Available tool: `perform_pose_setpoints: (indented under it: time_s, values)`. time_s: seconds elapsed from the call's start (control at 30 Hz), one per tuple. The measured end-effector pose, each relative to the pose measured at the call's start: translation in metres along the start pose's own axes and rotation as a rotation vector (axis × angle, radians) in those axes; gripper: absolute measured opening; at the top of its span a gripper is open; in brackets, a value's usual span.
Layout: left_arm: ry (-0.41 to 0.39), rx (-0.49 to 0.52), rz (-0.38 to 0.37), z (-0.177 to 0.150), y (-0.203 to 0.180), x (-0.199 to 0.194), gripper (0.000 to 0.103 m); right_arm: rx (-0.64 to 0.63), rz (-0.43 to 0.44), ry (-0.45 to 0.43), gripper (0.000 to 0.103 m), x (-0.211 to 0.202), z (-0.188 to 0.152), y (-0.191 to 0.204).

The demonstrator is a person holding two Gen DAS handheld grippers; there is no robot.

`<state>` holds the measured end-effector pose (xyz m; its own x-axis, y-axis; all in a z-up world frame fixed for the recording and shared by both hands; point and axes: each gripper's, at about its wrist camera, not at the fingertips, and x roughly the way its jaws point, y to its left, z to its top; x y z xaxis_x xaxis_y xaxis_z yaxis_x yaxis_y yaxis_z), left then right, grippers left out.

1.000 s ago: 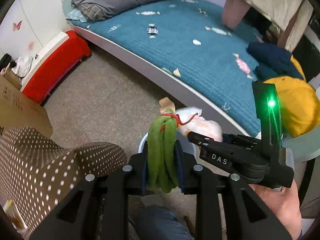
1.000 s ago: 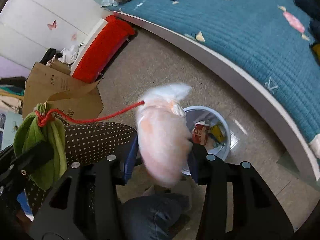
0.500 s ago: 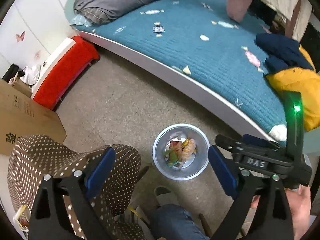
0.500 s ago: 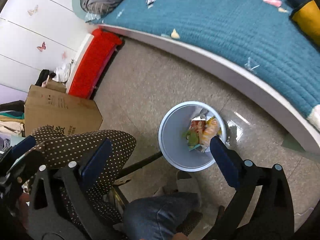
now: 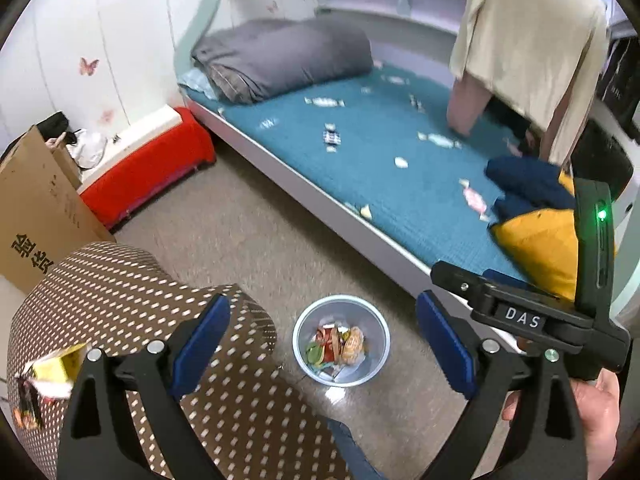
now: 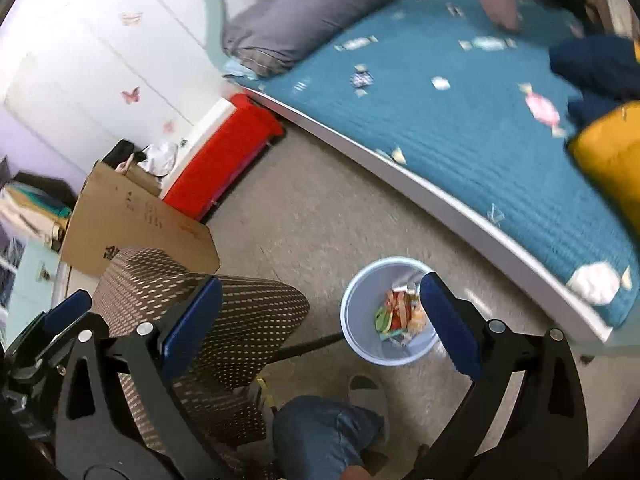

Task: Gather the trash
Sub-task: 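Move both tools back over the table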

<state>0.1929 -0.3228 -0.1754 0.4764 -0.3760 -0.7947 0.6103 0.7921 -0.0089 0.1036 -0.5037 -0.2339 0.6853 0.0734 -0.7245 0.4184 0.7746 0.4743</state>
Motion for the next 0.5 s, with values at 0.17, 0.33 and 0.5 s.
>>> perform_pose_setpoints:
  time_s: [0.17,0.33,0.5]
  values:
    - [-0.068,-0.047,0.014,-0.014,0.021,-0.041,0.092,-0.097,0.048,-0.037,0.097,-0.027,-0.003,0.047]
    - [-0.129,-0.127,0.044,-0.032,0.052,-0.078,0.092,-0.194,0.1,-0.083,0.097,-0.048,-0.012,0.095]
    - [-0.183,-0.224,0.064,-0.053,0.087,-0.107,0.092,-0.27,0.17,-0.128,0.097,-0.061,-0.023,0.138]
